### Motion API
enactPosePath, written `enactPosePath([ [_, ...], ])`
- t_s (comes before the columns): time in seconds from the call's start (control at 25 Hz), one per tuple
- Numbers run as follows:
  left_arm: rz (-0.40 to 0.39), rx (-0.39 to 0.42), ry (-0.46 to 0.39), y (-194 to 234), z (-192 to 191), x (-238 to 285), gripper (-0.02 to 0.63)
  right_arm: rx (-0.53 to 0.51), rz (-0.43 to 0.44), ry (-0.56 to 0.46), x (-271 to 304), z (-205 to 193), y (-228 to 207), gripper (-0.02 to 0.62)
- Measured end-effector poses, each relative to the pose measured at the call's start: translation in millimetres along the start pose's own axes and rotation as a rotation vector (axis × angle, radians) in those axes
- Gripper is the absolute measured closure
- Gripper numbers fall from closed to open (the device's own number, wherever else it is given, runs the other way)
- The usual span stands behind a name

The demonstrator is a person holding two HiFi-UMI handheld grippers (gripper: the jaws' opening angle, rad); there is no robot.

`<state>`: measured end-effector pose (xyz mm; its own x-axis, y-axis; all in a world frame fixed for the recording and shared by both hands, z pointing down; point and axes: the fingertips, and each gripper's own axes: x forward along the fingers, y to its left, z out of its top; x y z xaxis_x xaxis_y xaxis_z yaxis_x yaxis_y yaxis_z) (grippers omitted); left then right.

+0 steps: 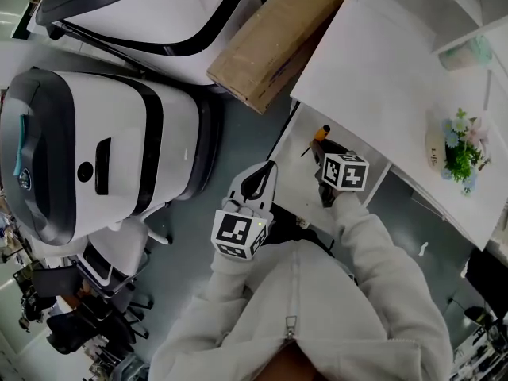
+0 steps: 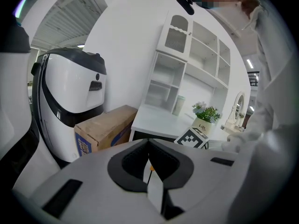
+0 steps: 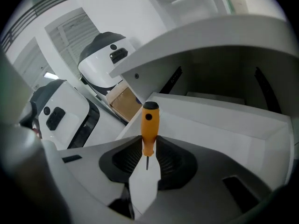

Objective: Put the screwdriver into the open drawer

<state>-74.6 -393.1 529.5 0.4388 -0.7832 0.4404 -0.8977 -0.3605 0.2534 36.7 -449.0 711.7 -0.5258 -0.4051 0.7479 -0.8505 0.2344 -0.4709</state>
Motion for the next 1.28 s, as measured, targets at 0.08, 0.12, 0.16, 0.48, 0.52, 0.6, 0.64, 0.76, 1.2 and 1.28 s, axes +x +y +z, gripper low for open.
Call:
enactPosePath([
  [0.08,0.002,-0.004,0.007,1,-1,4,0.589,0.017,0.002,0.005,11,2,-1,0.488],
  [0.12,0.004,-0.006,0.009,2,-2,6,0.589,0.025,0.004,0.005,17,4,-2,0.488],
  [0.16,0.006,-0.009,0.011,3,-2,7,0.589,0.031,0.005,0.005,22,7,-2,0.488],
  [0.48,0.006,-0.030,0.023,5,-6,11,0.589,0.122,-0.036,0.005,61,15,-14,0.489],
  [0.52,0.003,-0.030,0.025,4,-7,12,0.589,0.134,-0.044,0.005,65,16,-17,0.489],
  [0.6,-0.003,-0.028,0.029,3,-9,13,0.589,0.143,-0.059,0.002,73,18,-22,0.491],
  [0.64,-0.004,-0.028,0.033,3,-10,13,0.589,0.143,-0.065,-0.003,76,19,-23,0.491],
  [0.76,-0.005,-0.030,0.043,3,-14,12,0.589,0.142,-0.080,-0.016,85,22,-25,0.491],
  [1.2,-0.015,-0.037,0.032,9,-12,8,0.589,0.289,-0.002,-0.046,84,26,-13,0.396],
  [1.28,-0.022,-0.031,0.027,6,-11,8,0.589,0.316,0.021,-0.036,79,22,-10,0.352],
])
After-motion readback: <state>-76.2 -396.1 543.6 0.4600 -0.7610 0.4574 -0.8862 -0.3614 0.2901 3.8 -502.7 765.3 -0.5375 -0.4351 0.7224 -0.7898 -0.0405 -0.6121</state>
